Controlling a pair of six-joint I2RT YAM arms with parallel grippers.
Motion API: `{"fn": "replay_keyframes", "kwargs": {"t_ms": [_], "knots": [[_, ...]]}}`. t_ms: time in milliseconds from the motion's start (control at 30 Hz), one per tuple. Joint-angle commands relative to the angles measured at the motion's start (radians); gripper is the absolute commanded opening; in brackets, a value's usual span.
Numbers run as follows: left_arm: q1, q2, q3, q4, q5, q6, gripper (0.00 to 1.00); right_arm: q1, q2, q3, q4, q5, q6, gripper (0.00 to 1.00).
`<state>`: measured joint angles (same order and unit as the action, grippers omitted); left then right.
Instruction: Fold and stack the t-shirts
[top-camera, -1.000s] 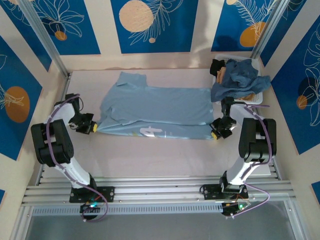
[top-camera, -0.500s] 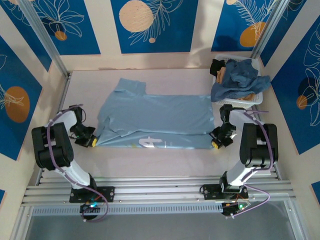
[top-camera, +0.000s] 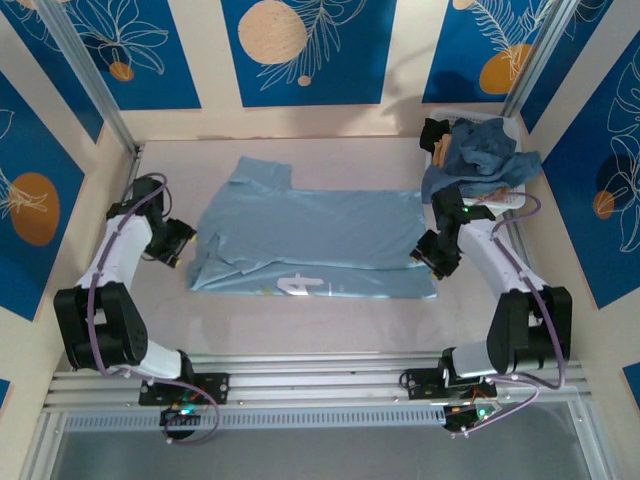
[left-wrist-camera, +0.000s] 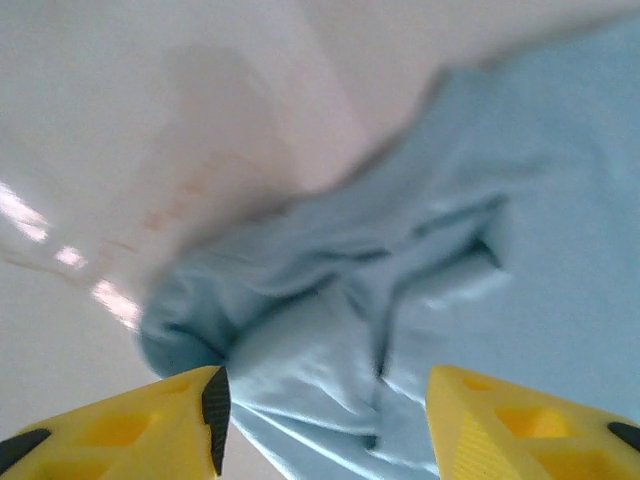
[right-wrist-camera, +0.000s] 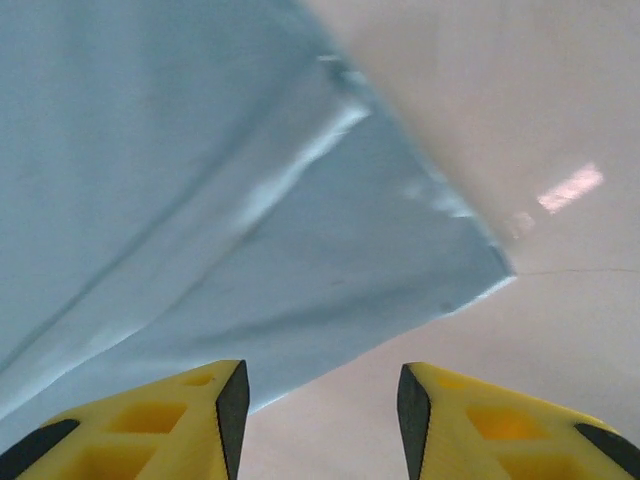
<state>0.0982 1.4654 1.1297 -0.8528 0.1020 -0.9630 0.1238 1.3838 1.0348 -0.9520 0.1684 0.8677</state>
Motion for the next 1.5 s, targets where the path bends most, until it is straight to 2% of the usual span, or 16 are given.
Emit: {"fn": "replay_keyframes", "kwargs": {"t_ms": [0, 133, 267, 433, 633, 867, 1000, 1200, 1467], "knots": [[-0.048, 0.044, -0.030, 0.087, 0.133, -0.073, 0.50, 0.075, 0.013, 0.021, 0.041, -0.055, -0.048, 0.46], [-0.085, 0.130, -0.011, 0.143, 0.152, -0.073, 0.38, 0.124, 0.043, 0.009, 0.081, -0.095, -0.032, 0.44], [-0.088, 0.215, 0.016, 0.096, 0.109, -0.037, 0.25, 0.145, 0.030, 0.002, 0.088, -0.099, -0.012, 0.43], [-0.096, 0.254, 0.001, 0.140, 0.128, -0.034, 0.25, 0.149, 0.018, -0.017, 0.084, -0.104, -0.009, 0.44], [-0.115, 0.302, 0.014, 0.177, 0.124, -0.031, 0.30, 0.148, 0.012, -0.030, 0.091, -0.118, -0.004, 0.44], [-0.138, 0.349, 0.040, 0.181, 0.117, -0.024, 0.29, 0.149, 0.014, -0.033, 0.088, -0.116, -0.007, 0.43], [-0.148, 0.329, 0.055, 0.171, 0.085, -0.027, 0.22, 0.149, 0.010, -0.040, 0.088, -0.118, -0.005, 0.42], [-0.162, 0.312, 0.115, 0.130, 0.048, -0.010, 0.00, 0.149, 0.008, -0.048, 0.093, -0.117, 0.001, 0.40], [-0.182, 0.379, 0.263, 0.049, 0.053, 0.033, 0.00, 0.148, 0.025, -0.036, 0.097, -0.125, -0.001, 0.38]]}}
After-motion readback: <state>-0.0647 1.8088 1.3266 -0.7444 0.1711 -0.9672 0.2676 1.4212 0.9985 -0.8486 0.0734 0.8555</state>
